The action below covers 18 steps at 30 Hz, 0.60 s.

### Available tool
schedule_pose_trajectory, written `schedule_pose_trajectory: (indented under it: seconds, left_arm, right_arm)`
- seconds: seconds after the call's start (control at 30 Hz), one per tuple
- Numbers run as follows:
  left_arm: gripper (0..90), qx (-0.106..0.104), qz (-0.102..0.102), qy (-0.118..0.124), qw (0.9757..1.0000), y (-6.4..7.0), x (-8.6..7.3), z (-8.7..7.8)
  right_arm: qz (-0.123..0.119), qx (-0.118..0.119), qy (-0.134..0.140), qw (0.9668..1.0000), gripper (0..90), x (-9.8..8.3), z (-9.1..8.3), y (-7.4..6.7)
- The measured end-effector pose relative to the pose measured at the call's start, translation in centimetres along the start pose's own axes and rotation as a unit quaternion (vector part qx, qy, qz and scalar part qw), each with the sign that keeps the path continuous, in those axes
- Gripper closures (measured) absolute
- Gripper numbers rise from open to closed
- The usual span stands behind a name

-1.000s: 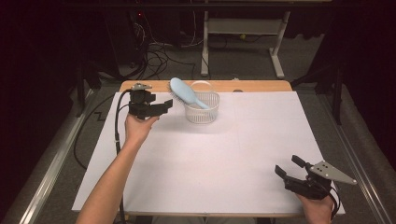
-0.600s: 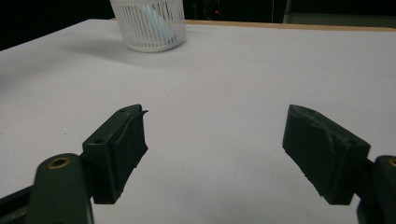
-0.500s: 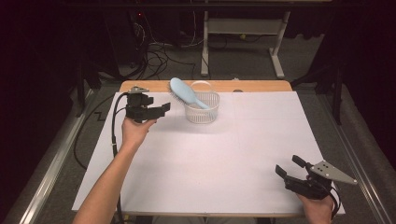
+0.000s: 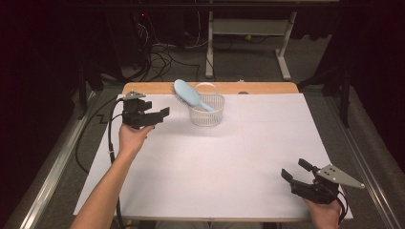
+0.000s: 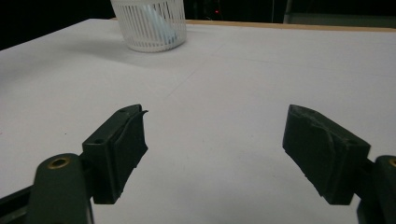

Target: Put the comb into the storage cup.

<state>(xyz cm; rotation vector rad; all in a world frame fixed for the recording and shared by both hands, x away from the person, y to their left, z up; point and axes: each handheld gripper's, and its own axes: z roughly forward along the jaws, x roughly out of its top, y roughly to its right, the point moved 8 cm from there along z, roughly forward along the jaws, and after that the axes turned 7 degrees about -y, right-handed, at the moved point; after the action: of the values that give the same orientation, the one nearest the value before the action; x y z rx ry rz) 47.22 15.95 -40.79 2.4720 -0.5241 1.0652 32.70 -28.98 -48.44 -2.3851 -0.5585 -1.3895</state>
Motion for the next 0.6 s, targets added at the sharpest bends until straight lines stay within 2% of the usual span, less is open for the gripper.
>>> schedule_pose_trajectory:
  seconds: [0.6]
  left_arm:
    - [20.6,0.002,-0.003,0.01,0.9999,-0.5,-1.0,-1.5]
  right_arm:
    - [-0.001,-0.001,0.0,1.0,21.9,0.0,0.0,-0.1]
